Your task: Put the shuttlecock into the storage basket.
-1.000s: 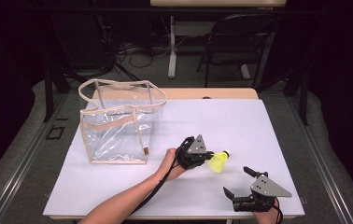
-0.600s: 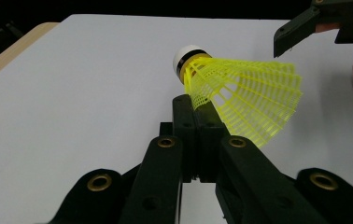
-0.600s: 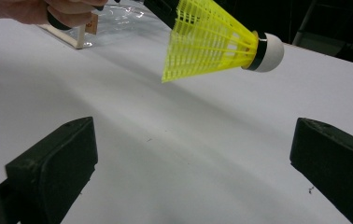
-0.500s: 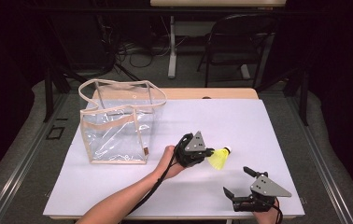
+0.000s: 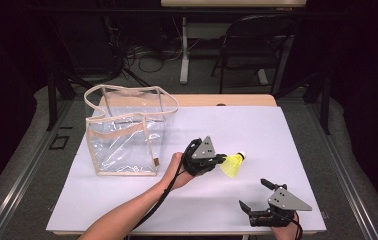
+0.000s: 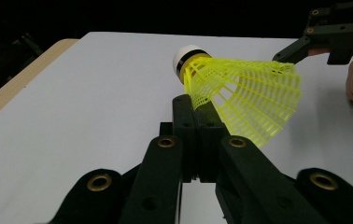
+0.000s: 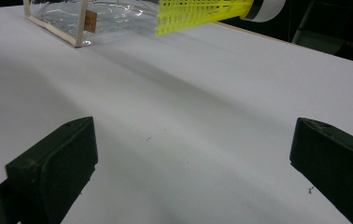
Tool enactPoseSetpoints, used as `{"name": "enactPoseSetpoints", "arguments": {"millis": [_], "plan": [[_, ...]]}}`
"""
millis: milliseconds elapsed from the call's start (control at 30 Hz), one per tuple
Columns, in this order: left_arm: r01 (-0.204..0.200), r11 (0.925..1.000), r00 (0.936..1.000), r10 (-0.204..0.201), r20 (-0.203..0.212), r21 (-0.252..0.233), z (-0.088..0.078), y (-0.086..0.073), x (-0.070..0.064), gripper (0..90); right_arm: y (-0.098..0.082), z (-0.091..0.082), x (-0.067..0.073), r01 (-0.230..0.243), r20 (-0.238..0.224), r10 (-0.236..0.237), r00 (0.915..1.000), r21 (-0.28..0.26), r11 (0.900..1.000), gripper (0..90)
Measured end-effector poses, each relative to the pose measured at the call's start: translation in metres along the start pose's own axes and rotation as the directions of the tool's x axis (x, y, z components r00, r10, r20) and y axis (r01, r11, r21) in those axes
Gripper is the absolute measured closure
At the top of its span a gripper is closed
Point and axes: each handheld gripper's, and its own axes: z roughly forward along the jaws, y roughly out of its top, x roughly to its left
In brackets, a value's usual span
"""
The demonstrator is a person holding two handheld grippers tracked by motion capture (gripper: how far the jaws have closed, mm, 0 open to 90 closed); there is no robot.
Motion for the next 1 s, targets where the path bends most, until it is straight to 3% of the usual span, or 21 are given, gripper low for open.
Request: {"name": "enactPoseSetpoints", "arguments": {"millis": [400,667,1000], "plan": [[-0.003,1.0000,0.9999,0.003,-0.014,0.007,-0.011,-0.001,0.006,89.8,-0.001,0.002,0.000,-0.005,-0.002,0.005,1.0000,0.009,1.000,0.4],[-0.020,0.9997,0.9983,0.021,-0.054,0.013,-0.031,0.004,0.010,89.9,-0.001,0.002,0.000,-0.005,0.006,0.005,1.0000,0.011,1.000,0.4],[-0.002,1.0000,0.9968,0.002,-0.080,-0.004,-0.045,0.001,0.015,89.9,-0.002,0.002,-0.001,-0.007,0.001,0.007,1.0000,0.013,1.000,0.4]]}}
